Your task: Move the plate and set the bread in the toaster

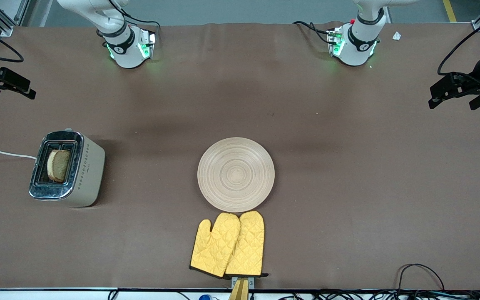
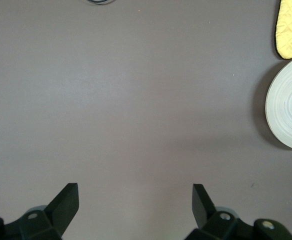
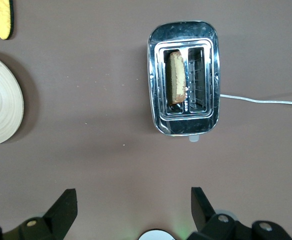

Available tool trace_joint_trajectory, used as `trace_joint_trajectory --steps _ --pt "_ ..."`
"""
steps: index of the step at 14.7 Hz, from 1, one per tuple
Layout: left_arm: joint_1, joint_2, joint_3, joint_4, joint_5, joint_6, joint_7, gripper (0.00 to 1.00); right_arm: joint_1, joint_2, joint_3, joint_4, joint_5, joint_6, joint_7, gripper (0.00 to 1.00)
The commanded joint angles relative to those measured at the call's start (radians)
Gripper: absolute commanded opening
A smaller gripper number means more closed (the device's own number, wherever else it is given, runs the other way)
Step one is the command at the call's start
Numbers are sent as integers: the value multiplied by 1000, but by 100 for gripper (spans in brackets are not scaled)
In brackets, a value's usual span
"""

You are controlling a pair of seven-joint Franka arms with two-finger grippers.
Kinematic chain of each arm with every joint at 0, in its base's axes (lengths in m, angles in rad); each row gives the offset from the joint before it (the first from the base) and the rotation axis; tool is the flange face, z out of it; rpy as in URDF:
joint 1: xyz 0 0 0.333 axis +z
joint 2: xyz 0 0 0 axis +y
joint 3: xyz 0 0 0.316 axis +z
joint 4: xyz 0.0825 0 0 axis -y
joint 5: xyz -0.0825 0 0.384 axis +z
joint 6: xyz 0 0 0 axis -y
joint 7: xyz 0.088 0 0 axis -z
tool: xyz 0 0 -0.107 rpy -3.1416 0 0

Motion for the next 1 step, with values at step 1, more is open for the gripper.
trace_joint_trajectory --steps 1 --pt "-4 10 -8 26 12 -12 0 100 -4 -20 8 -24 -21 6 -5 100"
